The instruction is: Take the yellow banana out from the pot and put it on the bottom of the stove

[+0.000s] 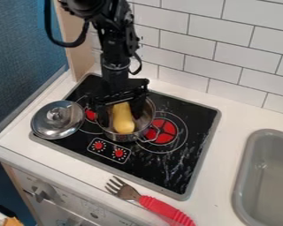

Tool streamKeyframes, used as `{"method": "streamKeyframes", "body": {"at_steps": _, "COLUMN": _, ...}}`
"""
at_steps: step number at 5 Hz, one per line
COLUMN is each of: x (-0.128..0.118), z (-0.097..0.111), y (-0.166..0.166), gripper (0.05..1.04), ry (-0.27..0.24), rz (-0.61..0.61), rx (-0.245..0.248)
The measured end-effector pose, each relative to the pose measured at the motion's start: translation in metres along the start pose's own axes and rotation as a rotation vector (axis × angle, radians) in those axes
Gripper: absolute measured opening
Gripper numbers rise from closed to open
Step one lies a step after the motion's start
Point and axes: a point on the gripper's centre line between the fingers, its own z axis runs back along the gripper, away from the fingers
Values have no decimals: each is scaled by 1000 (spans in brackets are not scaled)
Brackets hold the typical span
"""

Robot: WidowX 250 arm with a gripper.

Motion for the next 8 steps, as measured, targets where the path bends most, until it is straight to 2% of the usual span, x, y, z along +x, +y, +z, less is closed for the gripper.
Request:
{"method": "streamKeyframes", "body": {"at_steps": 1, "x": -1, "z": -2, "y": 2, "gripper": 717, "ry": 13, "rz": 34, "rx": -16}}
{"method": "streamKeyframes", "body": {"at_steps": 2, "x": 1, "z": -3, "y": 2, "gripper": 626, "ry": 16, "rz": 44, "rx": 2}}
{"method": "streamKeyframes", "body": {"at_steps": 4, "x": -1, "z": -2, "y": 0, "gripper": 626, "ry": 0, "rz": 26, "rx": 20}}
{"method": "streamKeyframes", "body": {"at_steps": 5, "x": -3, "z": 25, "y": 0, "gripper": 626, "ry": -55, "rz": 7, "rx": 32}}
{"method": "streamKeyframes", "body": {"at_steps": 6, "x": -2, "z": 60, "y": 2, "gripper": 626, "ry": -106, "rz": 32, "rx": -14}}
{"method": "streamKeyframes", "body": {"at_steps": 7, "x": -1, "z": 74, "y": 9, "gripper": 626, "ry": -127, "rz": 84, "rx": -3}}
{"method": "streamKeyframes", "body": {"at_steps": 8, "x": -10, "z": 64, "y": 36, "gripper": 626, "ry": -72, "rz": 233, "rx": 94}}
